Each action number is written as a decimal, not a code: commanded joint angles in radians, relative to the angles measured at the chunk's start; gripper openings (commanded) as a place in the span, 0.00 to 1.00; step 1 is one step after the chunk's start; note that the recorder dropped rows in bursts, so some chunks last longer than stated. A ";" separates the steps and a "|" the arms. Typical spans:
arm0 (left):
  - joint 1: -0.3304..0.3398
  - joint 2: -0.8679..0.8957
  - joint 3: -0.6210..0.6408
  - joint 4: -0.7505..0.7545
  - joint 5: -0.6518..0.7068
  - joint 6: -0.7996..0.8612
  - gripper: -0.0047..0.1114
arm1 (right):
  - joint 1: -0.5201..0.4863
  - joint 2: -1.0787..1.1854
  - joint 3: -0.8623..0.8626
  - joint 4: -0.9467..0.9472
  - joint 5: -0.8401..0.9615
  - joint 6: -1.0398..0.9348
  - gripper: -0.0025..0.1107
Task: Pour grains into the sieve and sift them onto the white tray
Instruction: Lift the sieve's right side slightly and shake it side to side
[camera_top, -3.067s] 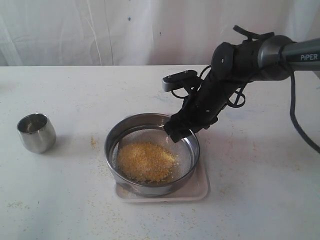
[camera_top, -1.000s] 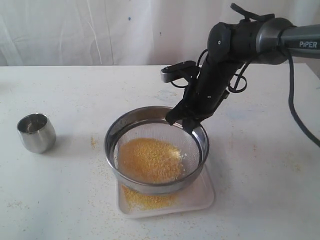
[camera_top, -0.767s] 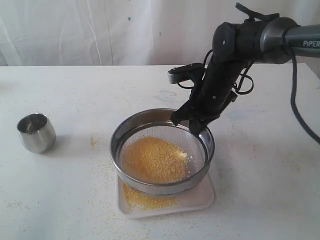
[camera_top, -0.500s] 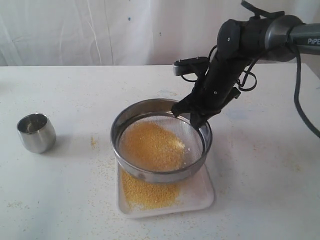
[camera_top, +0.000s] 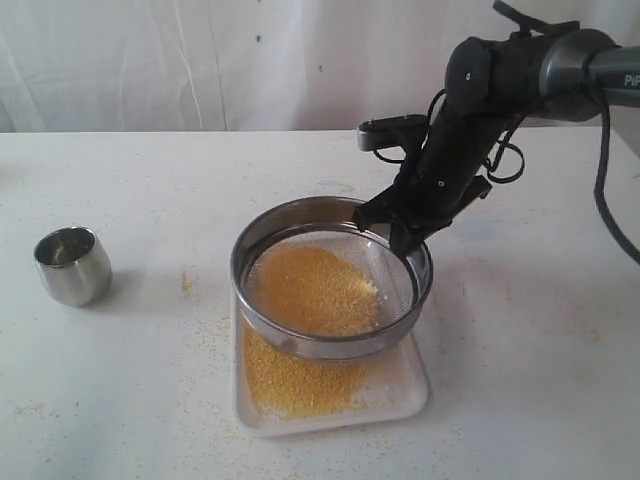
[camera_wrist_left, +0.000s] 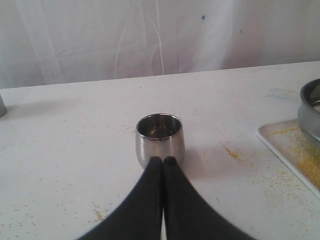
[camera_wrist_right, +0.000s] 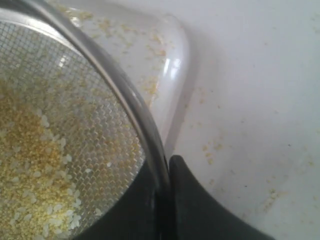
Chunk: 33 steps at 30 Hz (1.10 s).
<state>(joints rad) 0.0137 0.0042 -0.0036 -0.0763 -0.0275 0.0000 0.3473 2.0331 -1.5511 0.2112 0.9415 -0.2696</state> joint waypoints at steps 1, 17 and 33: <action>0.005 -0.004 0.004 0.003 -0.001 0.000 0.04 | 0.016 0.003 -0.005 -0.061 -0.041 0.059 0.02; 0.005 -0.004 0.004 0.003 -0.001 0.000 0.04 | 0.011 0.038 -0.011 -0.005 -0.081 0.109 0.02; 0.005 -0.004 0.004 0.003 -0.001 0.000 0.04 | -0.001 0.033 -0.046 0.115 0.045 -0.202 0.02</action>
<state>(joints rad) 0.0137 0.0042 -0.0036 -0.0763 -0.0255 0.0000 0.3436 2.0863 -1.5772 0.2662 0.9502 -0.3393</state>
